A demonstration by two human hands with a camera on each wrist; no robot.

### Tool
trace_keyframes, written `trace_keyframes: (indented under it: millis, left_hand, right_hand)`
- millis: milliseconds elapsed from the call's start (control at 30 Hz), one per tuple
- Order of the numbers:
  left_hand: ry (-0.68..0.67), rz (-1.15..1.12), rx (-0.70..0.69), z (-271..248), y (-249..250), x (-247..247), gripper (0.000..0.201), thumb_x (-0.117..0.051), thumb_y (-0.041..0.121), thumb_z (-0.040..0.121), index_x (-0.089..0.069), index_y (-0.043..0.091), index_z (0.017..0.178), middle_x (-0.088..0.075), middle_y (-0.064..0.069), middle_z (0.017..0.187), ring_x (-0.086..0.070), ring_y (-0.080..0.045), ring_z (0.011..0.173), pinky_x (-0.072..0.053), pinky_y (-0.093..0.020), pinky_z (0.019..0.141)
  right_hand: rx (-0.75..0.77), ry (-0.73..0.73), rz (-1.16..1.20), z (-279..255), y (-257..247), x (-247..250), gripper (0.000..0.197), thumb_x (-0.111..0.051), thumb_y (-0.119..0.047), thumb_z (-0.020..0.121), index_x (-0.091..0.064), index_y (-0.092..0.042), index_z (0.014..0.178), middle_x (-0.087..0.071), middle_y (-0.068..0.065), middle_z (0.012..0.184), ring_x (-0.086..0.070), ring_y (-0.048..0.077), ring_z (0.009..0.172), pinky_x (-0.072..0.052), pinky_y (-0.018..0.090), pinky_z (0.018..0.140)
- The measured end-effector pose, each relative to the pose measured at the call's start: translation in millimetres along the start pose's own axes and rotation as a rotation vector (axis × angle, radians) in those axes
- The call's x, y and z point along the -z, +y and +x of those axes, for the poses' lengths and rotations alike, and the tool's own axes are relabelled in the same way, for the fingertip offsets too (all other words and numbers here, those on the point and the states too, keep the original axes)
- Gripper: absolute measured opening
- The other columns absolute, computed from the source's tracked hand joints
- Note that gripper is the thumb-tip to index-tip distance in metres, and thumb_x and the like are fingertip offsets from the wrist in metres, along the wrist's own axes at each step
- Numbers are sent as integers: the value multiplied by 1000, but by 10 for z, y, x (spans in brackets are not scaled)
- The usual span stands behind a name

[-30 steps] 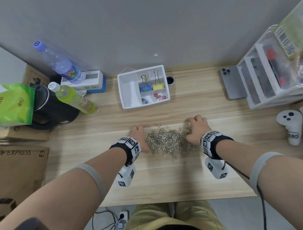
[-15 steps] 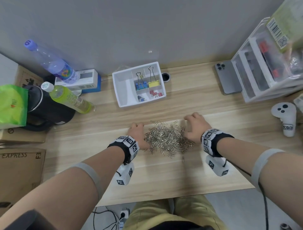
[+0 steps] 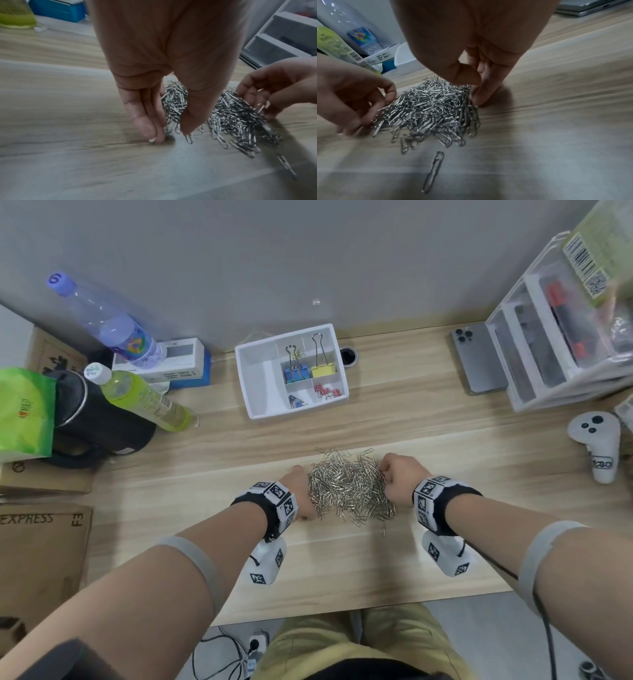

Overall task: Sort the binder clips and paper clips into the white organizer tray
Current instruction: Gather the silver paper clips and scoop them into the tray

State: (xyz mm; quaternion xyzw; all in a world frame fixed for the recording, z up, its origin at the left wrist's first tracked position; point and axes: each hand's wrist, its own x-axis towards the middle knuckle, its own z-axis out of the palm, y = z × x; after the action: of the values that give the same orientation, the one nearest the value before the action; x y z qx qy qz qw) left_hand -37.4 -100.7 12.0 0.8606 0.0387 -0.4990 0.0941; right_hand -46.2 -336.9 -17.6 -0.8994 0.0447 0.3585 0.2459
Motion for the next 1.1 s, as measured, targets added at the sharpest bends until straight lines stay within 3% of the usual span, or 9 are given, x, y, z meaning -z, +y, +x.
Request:
trace_keyframes:
  millis: [100,233,367,467,533,633,767,1000,1100]
  left_hand:
    - [92,1,-13,-27,15,-23,63,-79,19,70,-36,7,114,-59,-4,81,-58,-17,64,-41,-26,42]
    - [17,115,21,-53,-75,50,25,-70,19,77,-59,4,93,-67,-2,91,-58,-18,68,-46,-22,53]
    - [-150,190,41,-111,-218,70,28,-71,24,81,-71,2,100,-73,-6,82,-61,-18,64,-53,-27,66]
    - [-238,120,-23,-101,-239,-23,40,-75,26,76,-65,2,107,-77,-5,85,-63,-15,61,-55,-27,71]
    - [-308,34,-83,-67,-212,-86,40,-76,30,68,-72,6,99,-77,-1,80,-71,-14,72,-58,-28,83]
    - [-335,-105,-157,-37,-127,-174,26,-77,28,64,-79,14,86,-78,0,80,-75,-14,87,-59,-32,86]
    - [-281,-330,-193,10,7,-240,17,-78,17,71,-77,10,86,-77,-5,79,-75,-14,81,-60,-33,82]
    - [-256,-184,-148,-12,-166,-156,29,-75,32,66,-78,9,84,-77,-2,76,-65,-10,66,-56,-26,73]
    - [-282,-150,-129,3,-255,-187,31,-76,33,65,-78,10,84,-77,-2,76,-67,-9,70,-59,-29,79]
  right_hand:
    - [16,45,15,0,52,49,39,-58,-9,79,-59,-14,118,-64,6,108,-61,24,96,-53,33,86]
    - [-73,111,47,-82,233,249,19,-57,-28,86,-67,-14,92,-69,7,88,-66,28,82,-55,33,77]
    - [-291,-204,351,-164,304,188,32,-46,-22,92,-62,2,77,-71,17,68,-65,28,50,-53,31,54]
    - [-329,-382,390,-206,209,57,47,-41,-32,96,-67,3,79,-75,18,74,-73,29,61,-54,30,63]
    - [-314,-429,431,-221,105,-43,51,-38,-34,98,-70,2,81,-76,18,78,-75,30,71,-57,33,68]
    - [-282,-387,512,-196,-43,-180,47,-38,-29,96,-70,3,83,-76,17,78,-75,30,74,-60,37,76]
    - [-244,-254,557,-114,-155,-216,46,-39,-28,97,-70,1,80,-76,13,74,-75,28,70,-60,35,74]
    - [-320,-505,469,-226,-146,-183,38,-45,-25,87,-70,-2,70,-75,22,81,-75,34,73,-58,34,73]
    - [-330,-573,471,-258,-173,-265,31,-46,-21,82,-70,-4,72,-76,20,85,-75,32,78,-56,34,77]
